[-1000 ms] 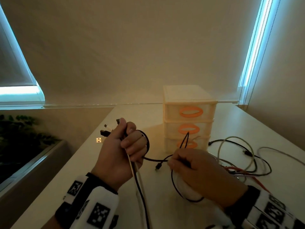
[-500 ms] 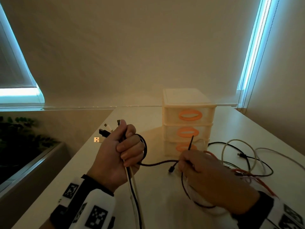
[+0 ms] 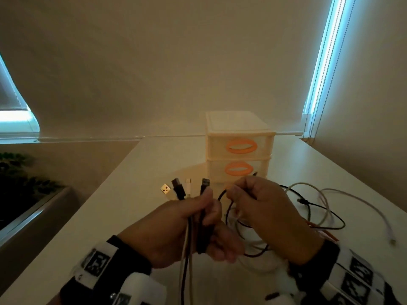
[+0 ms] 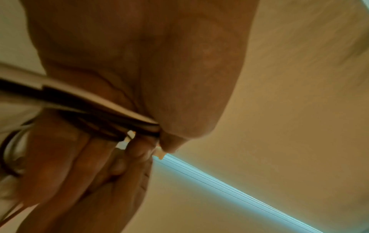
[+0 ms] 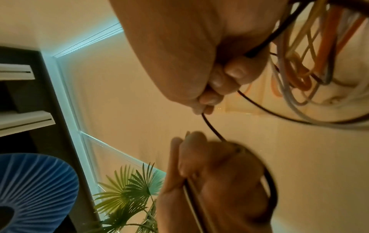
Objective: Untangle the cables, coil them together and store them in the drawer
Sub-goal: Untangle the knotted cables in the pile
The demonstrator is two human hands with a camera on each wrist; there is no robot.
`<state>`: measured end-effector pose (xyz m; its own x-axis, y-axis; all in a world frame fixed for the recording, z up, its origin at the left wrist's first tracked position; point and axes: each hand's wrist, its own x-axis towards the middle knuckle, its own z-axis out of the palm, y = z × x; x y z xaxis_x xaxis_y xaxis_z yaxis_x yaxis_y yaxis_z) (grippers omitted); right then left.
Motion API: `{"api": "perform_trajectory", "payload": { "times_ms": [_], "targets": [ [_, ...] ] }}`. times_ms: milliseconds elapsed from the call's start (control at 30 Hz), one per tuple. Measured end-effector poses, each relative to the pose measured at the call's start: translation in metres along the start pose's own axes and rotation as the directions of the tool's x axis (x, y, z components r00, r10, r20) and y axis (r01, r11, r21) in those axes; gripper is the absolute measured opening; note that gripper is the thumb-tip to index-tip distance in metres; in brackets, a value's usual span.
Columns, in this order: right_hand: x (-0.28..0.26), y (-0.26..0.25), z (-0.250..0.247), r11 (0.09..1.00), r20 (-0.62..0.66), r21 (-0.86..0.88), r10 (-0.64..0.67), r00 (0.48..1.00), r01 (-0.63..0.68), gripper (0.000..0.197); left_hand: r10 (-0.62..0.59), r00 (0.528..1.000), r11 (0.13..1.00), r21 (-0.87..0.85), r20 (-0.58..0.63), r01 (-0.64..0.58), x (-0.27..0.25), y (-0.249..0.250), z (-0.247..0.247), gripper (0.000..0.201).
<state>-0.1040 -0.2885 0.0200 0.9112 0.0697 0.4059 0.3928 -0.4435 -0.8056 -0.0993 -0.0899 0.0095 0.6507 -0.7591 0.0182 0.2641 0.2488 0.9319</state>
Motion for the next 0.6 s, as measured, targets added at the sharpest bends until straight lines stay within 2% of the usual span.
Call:
{"api": "perform_trajectory", "payload": {
  "times_ms": [67,133,200,267,333,400,467,500,600],
  "targets": [
    [-0.003,-0.002,0.001,0.992,0.068,0.06,-0.115,0.991,0.111,0.012,0.108,0.987,0.988,-0.102,-0.121,-0.12,0.005,0.0,-0.001,0.049],
    [-0.007,-0.002,0.003,0.981,0.227,0.064,-0.191,0.955,0.181,0.019,0.225,0.942,0.928,-0.239,-0.251,-0.286,0.007,0.005,-0.004,0.05],
    [-0.011,-0.001,0.008,0.985,0.322,0.031,-0.171,0.931,0.17,0.025,0.289,0.881,0.856,-0.312,-0.374,-0.413,0.007,0.012,-0.004,0.05],
    [-0.011,0.001,0.011,0.988,0.37,-0.034,-0.127,0.92,0.15,0.02,0.319,0.834,0.798,-0.347,-0.451,-0.493,0.004,0.013,-0.008,0.05],
    [-0.011,0.003,0.012,0.984,0.41,-0.1,-0.092,0.908,0.145,0.017,0.32,0.848,0.771,-0.404,-0.422,-0.492,0.001,0.013,-0.016,0.048],
    [-0.012,0.007,0.014,0.979,0.396,-0.13,-0.096,0.913,0.159,0.024,0.337,0.89,0.778,-0.442,-0.308,-0.447,-0.001,0.012,-0.025,0.045],
    [-0.013,0.011,0.017,0.98,0.375,-0.114,-0.11,0.92,0.163,0.024,0.346,0.909,0.801,-0.431,-0.233,-0.416,-0.002,0.012,-0.03,0.046],
    [-0.013,0.013,0.019,0.986,0.406,-0.083,-0.098,0.908,0.144,0.021,0.344,0.915,0.811,-0.425,-0.211,-0.403,-0.002,0.011,-0.031,0.046],
    [-0.014,0.014,0.019,0.998,0.598,0.013,-0.054,0.8,0.057,0.02,0.329,0.929,0.828,-0.421,-0.167,-0.369,-0.002,0.01,-0.032,0.046]
  ]
}}
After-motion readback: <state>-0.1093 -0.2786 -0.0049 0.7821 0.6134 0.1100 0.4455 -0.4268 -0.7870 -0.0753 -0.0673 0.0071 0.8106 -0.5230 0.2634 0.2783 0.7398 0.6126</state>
